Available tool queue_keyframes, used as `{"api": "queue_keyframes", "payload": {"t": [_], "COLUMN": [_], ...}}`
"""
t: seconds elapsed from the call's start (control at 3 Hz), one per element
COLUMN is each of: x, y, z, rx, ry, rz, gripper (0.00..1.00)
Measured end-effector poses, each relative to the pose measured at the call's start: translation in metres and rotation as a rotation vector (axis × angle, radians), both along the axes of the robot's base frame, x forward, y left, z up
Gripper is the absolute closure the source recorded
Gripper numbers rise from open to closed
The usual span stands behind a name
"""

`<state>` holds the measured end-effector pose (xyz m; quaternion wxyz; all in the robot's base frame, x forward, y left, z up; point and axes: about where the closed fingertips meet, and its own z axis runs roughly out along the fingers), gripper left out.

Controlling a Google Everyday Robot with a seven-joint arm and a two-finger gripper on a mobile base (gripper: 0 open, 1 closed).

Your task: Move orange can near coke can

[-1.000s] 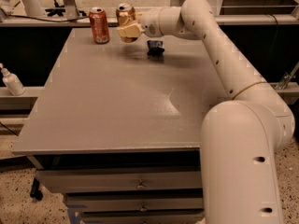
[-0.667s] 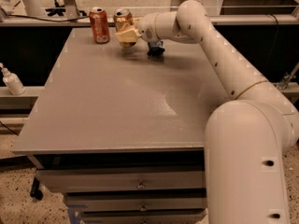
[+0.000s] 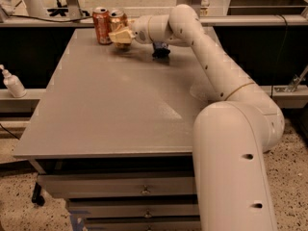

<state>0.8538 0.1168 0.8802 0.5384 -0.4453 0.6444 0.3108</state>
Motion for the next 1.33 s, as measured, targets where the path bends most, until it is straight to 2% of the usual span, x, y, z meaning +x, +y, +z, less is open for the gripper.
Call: {"api": "queue_keyframes", "payload": {"t": [0.33,0.67,1.33], "x": [0.005,0.008,0.015], "y": [0.0,-0.001,-0.001], "z": [-0.003,-0.005,-0.006], "rx": [0.001,0.007,0.019], "ry": [0.005,0.013,0.012], "rz": [-0.004,-0.005,-0.002], "gripper": [1.0,0.84,0.37]}}
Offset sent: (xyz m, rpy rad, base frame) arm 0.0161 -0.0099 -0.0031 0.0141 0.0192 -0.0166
